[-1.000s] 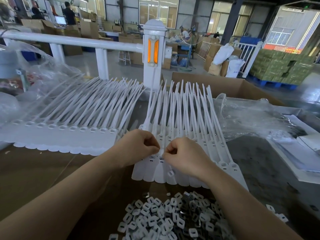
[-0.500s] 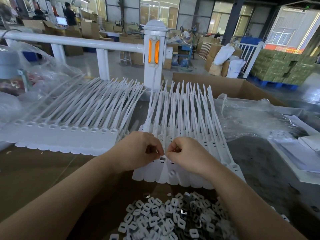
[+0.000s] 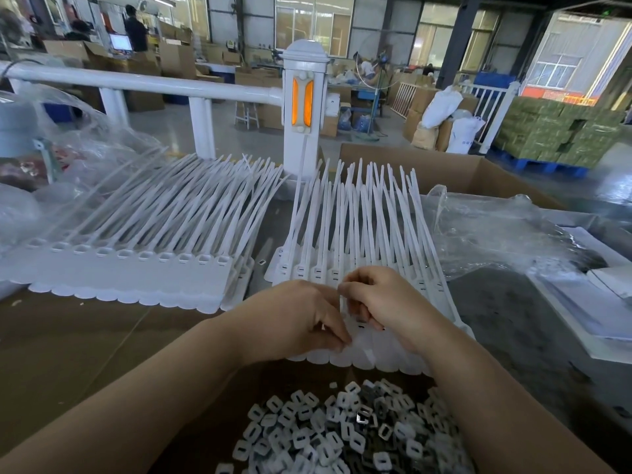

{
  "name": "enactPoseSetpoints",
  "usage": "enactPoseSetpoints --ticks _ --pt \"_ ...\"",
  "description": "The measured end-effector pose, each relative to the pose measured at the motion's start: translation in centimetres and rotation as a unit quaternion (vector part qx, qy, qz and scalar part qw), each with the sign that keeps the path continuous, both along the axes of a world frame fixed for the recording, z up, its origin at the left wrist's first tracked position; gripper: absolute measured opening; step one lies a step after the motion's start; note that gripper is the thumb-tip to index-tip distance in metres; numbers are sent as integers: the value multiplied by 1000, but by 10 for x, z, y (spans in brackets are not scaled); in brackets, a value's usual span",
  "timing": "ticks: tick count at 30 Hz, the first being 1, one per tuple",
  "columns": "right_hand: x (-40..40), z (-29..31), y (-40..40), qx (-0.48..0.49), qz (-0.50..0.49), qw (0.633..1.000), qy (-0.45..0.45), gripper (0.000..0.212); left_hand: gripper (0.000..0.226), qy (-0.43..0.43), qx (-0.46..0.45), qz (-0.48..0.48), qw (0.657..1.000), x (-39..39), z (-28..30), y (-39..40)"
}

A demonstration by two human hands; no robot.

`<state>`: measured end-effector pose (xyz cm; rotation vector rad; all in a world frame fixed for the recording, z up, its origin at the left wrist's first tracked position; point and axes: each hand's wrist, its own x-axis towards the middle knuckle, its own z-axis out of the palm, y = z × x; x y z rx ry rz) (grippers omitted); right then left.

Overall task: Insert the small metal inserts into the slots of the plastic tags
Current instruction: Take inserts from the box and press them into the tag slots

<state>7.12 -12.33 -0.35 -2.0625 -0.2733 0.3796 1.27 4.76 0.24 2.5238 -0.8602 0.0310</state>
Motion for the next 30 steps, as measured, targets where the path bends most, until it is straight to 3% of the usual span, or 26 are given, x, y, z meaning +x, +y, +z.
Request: enactPoseSetpoints --ticks 3,6,10,14,19,24,27,30 --pt "0 0 0 -3 -1 1000 -4 11 10 6 2 19 1000 1 -3 -2" --pt "0 1 -1 5 9 1000 0 10 8 16 -50 83 995 3 -9 -1" --pt "-1 4 -3 32 37 999 18 15 9 -94 -160 203 962 8 -13 3" --pt "-1 4 -5 59 45 997 31 13 10 -194 -133 177 956 8 -13 6" --pt "0 6 -7 121 36 990 63 8 12 -234 -149 156 948 6 -12 4" --pt "1 8 -6 116 22 991 70 11 12 -266 -134 138 945 7 -13 2" --pt "1 6 -4 100 4 993 64 10 13 -162 -203 174 950 8 -11 0" --pt "1 6 -3 88 -3 995 53 10 8 63 -352 253 899 12 -6 1"
